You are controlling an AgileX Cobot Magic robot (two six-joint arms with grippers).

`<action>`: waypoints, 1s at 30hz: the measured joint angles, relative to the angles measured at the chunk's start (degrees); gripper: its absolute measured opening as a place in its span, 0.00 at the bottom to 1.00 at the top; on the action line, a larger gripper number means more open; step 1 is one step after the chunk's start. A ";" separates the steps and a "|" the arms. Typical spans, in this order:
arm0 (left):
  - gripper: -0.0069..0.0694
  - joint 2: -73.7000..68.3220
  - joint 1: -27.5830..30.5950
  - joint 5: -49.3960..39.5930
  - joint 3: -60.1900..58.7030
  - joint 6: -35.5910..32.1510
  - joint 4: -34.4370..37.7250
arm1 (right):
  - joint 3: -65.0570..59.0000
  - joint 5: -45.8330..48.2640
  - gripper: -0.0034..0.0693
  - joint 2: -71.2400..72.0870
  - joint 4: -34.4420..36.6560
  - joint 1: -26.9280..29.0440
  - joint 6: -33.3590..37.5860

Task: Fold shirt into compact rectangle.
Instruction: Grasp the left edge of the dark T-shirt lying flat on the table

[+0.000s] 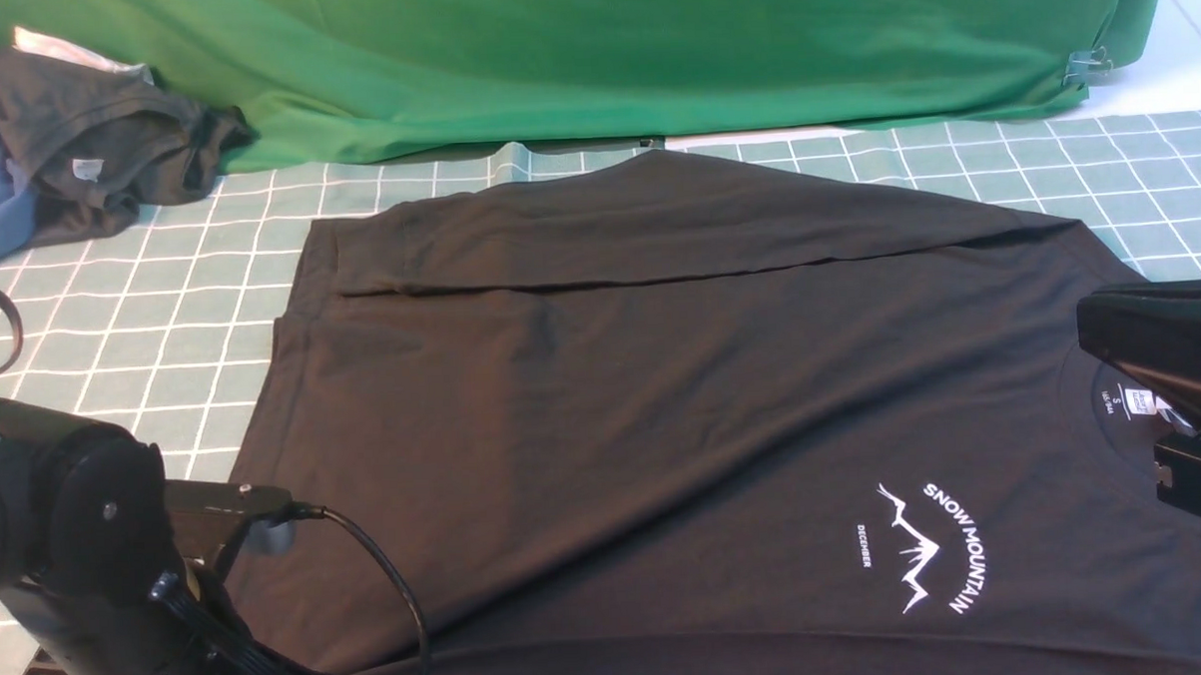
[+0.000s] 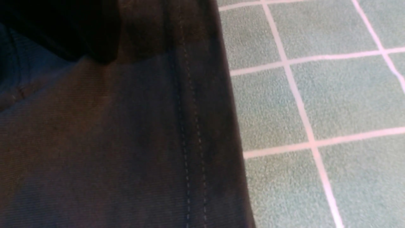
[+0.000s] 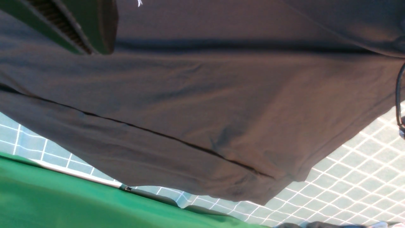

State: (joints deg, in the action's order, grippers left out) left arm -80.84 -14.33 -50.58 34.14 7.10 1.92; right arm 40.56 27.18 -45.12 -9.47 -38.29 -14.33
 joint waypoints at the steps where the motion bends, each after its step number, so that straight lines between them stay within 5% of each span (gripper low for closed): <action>1: 0.10 0.00 0.00 -0.39 0.05 0.00 0.05 | 0.00 0.00 0.08 0.00 0.00 0.00 0.00; 11: 0.15 0.37 0.00 -2.84 0.51 -0.05 -0.37 | 0.00 -0.15 0.09 0.00 0.00 0.00 0.00; 22: 0.62 0.37 0.00 -2.14 0.51 -4.30 3.74 | 0.00 -0.15 0.10 0.00 0.07 0.00 0.00; 26: 0.63 0.37 0.00 -1.77 0.51 -4.59 5.75 | 0.00 -0.15 0.10 0.00 0.07 0.00 0.00; 30: 0.50 0.37 0.00 -1.30 0.34 -5.76 7.56 | 0.00 -0.15 0.10 0.00 0.08 0.00 0.00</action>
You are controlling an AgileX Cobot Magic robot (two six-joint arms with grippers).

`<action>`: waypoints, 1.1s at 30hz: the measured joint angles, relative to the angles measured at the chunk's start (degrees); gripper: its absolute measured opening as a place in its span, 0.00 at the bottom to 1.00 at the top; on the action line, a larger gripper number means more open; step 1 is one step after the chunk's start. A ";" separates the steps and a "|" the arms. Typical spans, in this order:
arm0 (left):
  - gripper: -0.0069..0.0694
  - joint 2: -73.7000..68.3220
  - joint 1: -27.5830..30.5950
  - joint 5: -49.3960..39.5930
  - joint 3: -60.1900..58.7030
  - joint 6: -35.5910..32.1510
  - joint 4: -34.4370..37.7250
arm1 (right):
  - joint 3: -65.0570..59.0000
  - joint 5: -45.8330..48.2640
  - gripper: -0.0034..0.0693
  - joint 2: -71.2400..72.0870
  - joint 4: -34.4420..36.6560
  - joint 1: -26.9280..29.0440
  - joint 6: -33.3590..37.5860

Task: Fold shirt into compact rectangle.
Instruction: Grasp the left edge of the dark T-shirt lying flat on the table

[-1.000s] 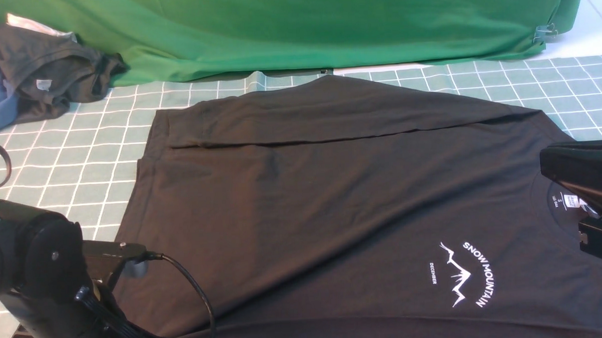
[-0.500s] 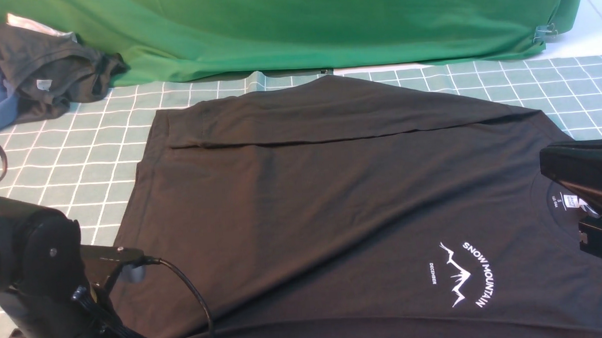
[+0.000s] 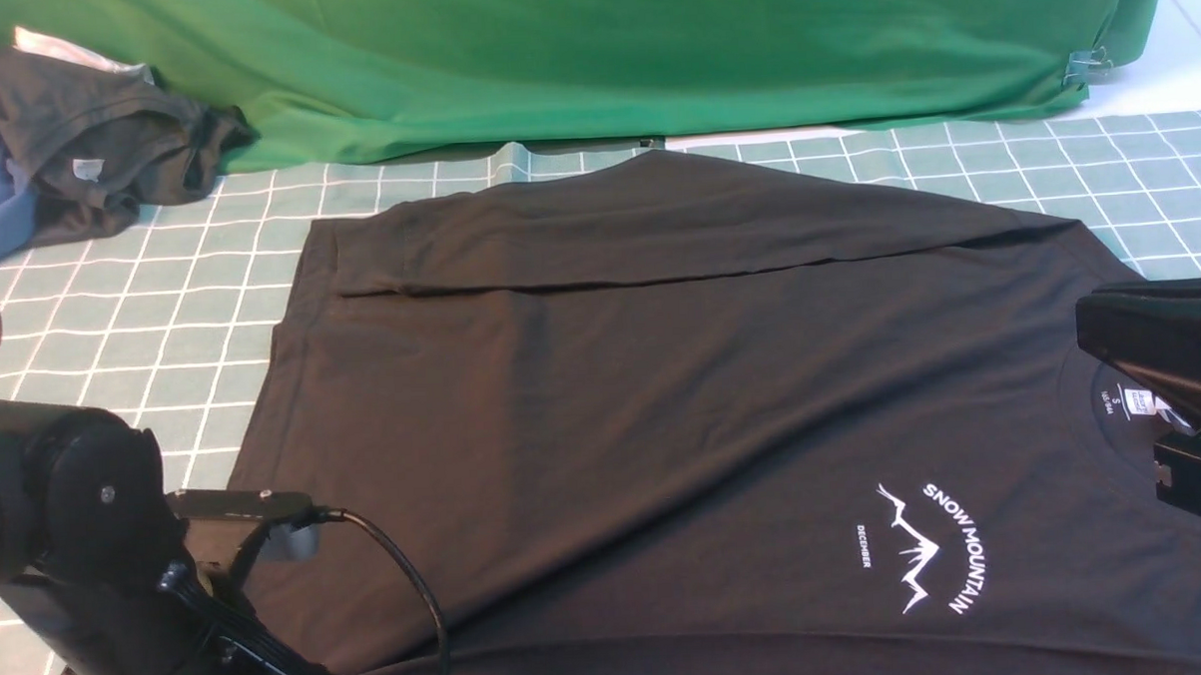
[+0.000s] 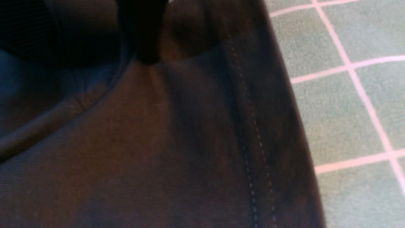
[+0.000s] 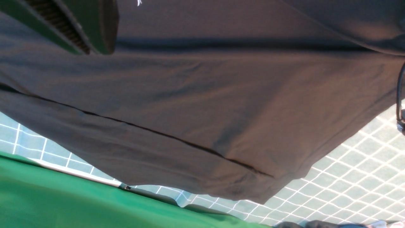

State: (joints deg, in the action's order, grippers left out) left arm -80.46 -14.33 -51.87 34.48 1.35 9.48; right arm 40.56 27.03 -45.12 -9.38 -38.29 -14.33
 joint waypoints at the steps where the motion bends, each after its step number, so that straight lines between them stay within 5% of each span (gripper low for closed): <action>1: 0.49 0.00 0.00 0.14 -0.06 -0.07 0.00 | 0.00 0.00 0.10 0.00 0.00 0.00 0.00; 11: 0.12 0.00 0.00 0.03 -0.39 -0.26 -5.54 | 0.00 0.00 0.10 0.00 0.05 0.00 0.00; 19: 0.09 0.08 0.00 -6.82 2.00 0.48 -9.92 | 0.00 0.00 0.10 0.00 0.06 0.00 0.00; 33: 0.09 7.82 0.00 -11.22 5.41 1.09 -7.10 | 0.00 0.00 0.11 0.00 0.17 0.00 -0.01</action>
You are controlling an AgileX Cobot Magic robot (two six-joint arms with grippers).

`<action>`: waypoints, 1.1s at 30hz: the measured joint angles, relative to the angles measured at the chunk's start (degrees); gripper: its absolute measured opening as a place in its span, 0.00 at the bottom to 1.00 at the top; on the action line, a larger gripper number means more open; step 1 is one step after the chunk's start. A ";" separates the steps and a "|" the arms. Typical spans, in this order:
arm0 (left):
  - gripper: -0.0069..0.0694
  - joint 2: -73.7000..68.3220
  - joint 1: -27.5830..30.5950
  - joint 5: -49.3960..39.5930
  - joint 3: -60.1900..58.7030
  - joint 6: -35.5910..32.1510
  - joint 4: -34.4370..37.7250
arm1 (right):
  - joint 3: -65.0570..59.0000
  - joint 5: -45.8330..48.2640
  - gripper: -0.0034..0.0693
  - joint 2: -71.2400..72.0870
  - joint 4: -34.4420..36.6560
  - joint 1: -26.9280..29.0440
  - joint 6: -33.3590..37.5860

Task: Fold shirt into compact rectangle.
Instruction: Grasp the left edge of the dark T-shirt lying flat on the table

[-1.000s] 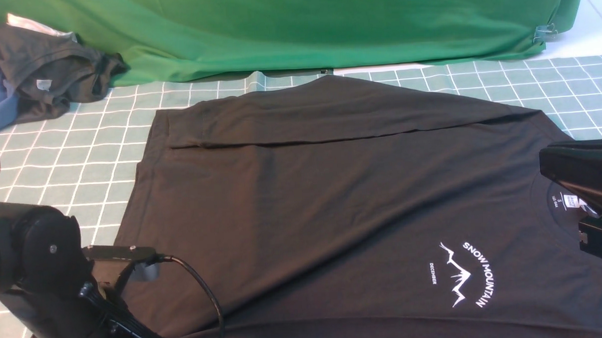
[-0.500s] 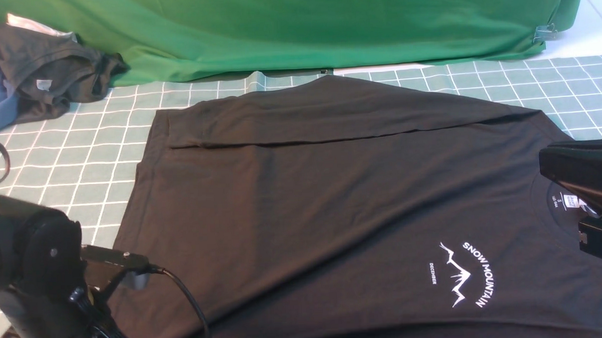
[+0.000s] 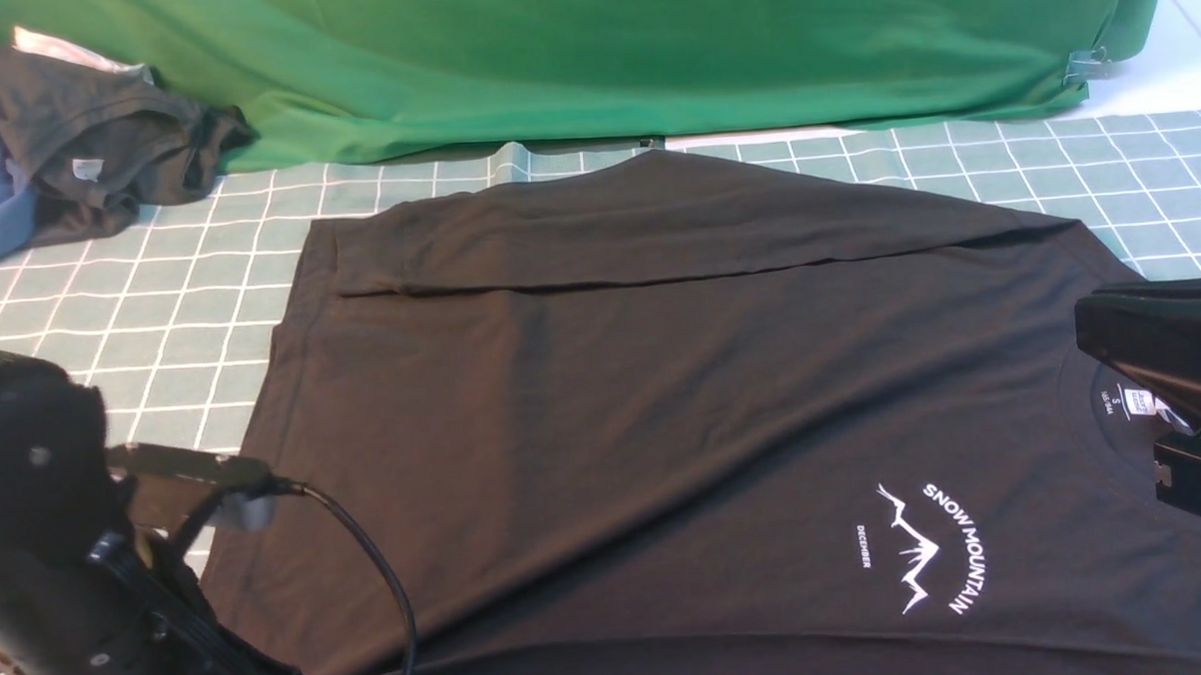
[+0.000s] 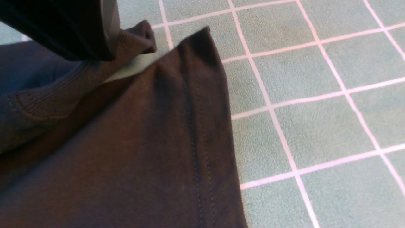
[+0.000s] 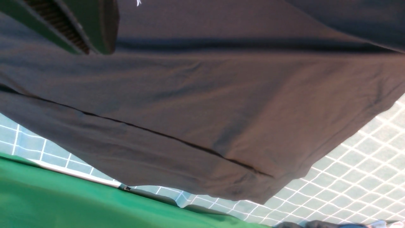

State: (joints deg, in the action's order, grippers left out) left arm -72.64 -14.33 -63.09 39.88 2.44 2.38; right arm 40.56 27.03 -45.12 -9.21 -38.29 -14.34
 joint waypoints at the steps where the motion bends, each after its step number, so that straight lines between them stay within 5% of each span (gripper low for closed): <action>1: 0.09 0.18 0.00 -0.16 0.00 0.00 0.08 | 0.00 0.00 0.11 0.00 0.00 0.00 0.00; 15: 0.09 1.16 0.05 -0.66 13.91 5.46 -3.37 | 0.00 -0.27 0.11 0.00 0.11 0.00 0.05; 24: 0.12 -2.30 0.05 -3.63 12.09 0.62 0.62 | 0.00 -0.21 0.12 0.00 0.62 0.00 0.05; 31: 0.38 -2.50 0.05 2.94 -0.18 0.17 -4.70 | 0.00 -0.21 0.13 0.00 0.89 0.00 0.05; 33: 0.56 -2.50 0.05 8.82 -3.33 0.54 -6.54 | 0.00 -0.21 0.13 0.00 0.89 0.00 0.05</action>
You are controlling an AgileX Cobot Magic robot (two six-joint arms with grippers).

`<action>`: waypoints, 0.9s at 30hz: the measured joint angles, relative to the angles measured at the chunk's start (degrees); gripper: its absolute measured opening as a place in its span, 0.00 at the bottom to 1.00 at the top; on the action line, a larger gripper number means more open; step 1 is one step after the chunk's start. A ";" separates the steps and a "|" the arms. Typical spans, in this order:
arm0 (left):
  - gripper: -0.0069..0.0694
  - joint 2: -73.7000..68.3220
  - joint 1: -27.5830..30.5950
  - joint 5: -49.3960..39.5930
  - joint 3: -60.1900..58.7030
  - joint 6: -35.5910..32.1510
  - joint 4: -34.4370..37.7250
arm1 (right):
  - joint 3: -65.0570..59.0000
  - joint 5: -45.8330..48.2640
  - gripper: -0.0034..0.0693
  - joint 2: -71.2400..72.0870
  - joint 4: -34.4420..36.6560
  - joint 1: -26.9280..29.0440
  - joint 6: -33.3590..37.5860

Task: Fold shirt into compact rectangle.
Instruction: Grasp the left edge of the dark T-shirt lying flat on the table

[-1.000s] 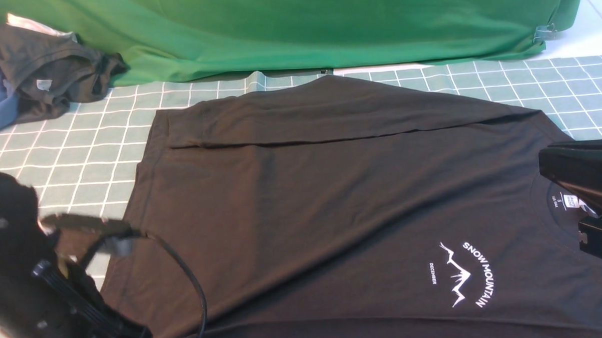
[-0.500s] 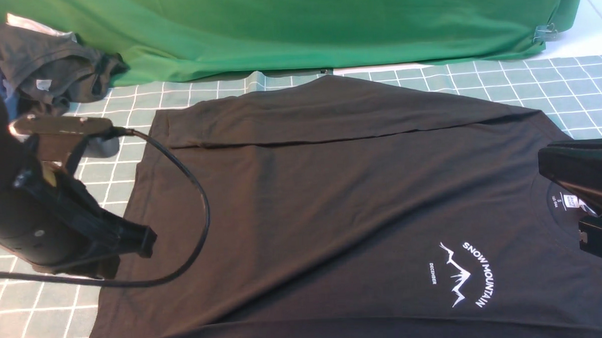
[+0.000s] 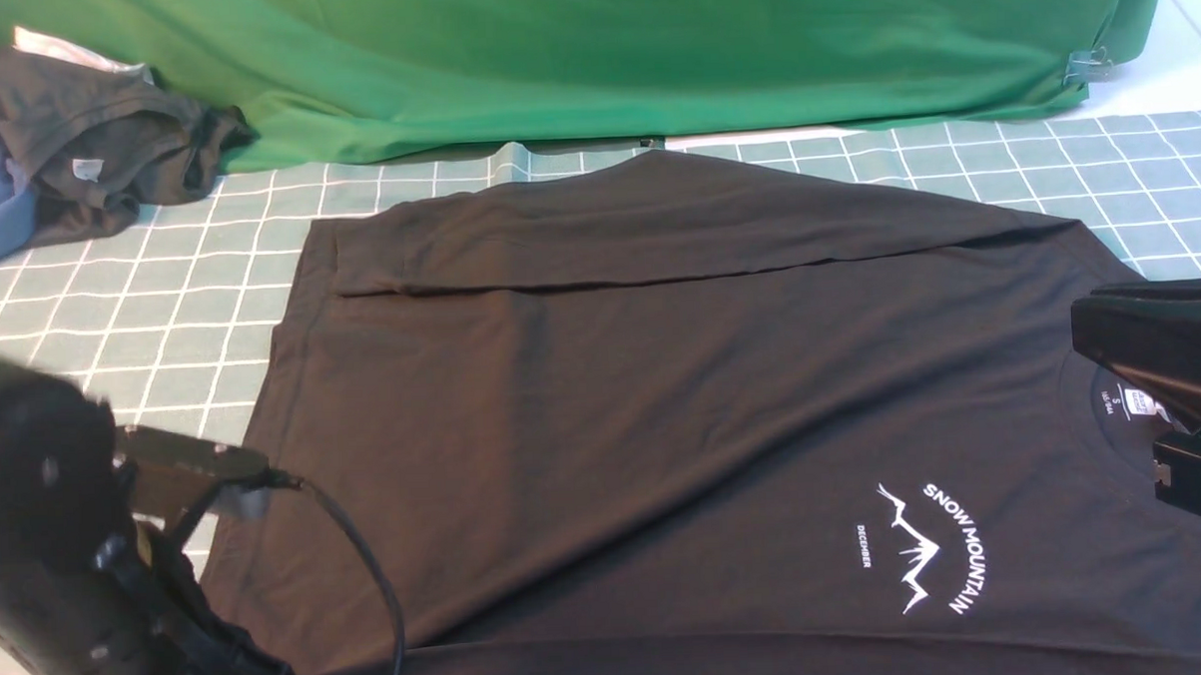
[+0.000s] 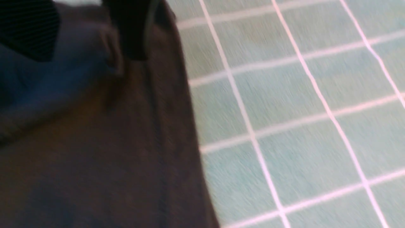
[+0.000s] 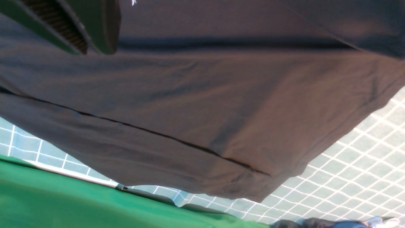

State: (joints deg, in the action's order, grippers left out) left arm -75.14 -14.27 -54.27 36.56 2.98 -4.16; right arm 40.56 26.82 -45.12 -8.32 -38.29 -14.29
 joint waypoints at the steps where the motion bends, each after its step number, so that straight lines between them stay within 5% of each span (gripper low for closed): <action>1: 0.57 0.00 0.00 0.36 -0.34 0.06 -0.09 | 0.00 0.00 0.13 0.00 0.00 0.00 0.00; 4: 0.76 0.00 0.00 5.85 -1.66 1.40 -0.26 | 0.00 -0.15 0.13 0.00 0.06 0.00 0.00; 8: 0.84 -0.02 0.00 7.31 -1.92 2.04 0.55 | 0.00 -0.23 0.13 0.00 0.11 0.00 0.00; 27: 0.68 -1.86 0.00 11.70 -5.27 2.66 3.77 | 0.00 -0.41 0.15 0.00 0.16 0.00 0.00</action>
State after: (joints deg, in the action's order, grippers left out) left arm -77.00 -14.27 -42.57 31.28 5.63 -0.39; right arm 40.56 26.41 -45.12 -8.16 -38.29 -14.29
